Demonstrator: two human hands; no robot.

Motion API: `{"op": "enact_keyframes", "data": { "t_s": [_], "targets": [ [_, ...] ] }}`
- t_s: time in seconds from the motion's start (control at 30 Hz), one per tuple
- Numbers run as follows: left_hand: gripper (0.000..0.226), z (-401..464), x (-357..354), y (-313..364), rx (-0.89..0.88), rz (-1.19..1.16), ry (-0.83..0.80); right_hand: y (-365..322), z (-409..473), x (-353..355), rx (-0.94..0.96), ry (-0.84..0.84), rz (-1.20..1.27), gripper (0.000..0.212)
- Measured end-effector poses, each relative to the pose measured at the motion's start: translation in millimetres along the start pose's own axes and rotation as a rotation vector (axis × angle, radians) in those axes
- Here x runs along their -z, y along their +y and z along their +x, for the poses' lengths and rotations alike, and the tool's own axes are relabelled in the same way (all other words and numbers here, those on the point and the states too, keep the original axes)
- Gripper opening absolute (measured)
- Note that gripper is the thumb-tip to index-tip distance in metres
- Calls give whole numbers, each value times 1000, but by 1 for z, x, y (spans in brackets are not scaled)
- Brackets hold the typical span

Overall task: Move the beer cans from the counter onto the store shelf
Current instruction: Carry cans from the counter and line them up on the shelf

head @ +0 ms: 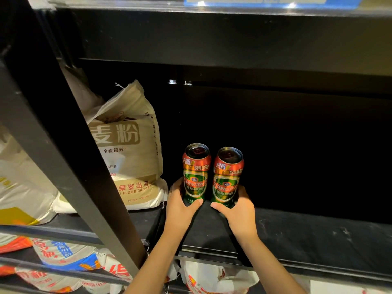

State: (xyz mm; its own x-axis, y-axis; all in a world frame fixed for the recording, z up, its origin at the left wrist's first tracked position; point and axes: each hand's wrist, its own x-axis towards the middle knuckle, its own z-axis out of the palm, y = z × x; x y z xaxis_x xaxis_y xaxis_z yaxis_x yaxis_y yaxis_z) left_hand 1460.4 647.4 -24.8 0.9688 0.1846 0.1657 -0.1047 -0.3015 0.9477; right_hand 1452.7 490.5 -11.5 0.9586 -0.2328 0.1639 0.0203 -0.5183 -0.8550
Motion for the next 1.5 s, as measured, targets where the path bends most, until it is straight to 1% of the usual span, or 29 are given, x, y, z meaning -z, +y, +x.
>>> {"op": "enact_keyframes", "data": {
  "t_s": [0.27, 0.4, 0.6, 0.8, 0.93, 1.0, 1.1, 1.27, 1.33, 1.4, 1.43, 1.5],
  "targets": [
    [68, -3, -1, 3, 12, -35, 39, -2, -1, -3, 12, -8, -62, 67],
    [69, -4, -2, 3, 16, -41, 47, -5, -2, -4, -3, -38, -42, 59],
    [71, -5, -2, 5, 31, -24, 52, -8, -1, -3, -49, -98, -114, 44],
    [70, -6, -1, 9, 52, -7, 64, -9, 1, -1, -62, -117, -160, 42],
    [71, -4, -1, 5, 53, 19, 64, -9, 1, -3, -66, -108, -146, 47],
    [71, -5, -1, 6, 50, 26, 58, -10, -1, -3, -68, -112, -149, 41],
    [66, -7, -2, 11, 34, 26, 68, -14, -4, -3, -39, -94, -166, 35],
    [66, -9, 0, 12, 6, 38, 60, -17, -7, -6, -23, -61, -196, 35],
    [67, -9, 2, 14, 14, 56, 56, -16, -7, -6, -10, -72, -183, 34],
    [67, -10, 2, 19, 32, 83, 39, -17, -7, -4, 9, -119, -145, 29],
    [68, -12, 2, 21, 45, 101, 29, -19, -8, -1, 6, -145, -123, 34],
    [77, -21, 5, 28, 98, 143, 17, -24, -12, 8, 5, -149, -131, 56]
  ]
}}
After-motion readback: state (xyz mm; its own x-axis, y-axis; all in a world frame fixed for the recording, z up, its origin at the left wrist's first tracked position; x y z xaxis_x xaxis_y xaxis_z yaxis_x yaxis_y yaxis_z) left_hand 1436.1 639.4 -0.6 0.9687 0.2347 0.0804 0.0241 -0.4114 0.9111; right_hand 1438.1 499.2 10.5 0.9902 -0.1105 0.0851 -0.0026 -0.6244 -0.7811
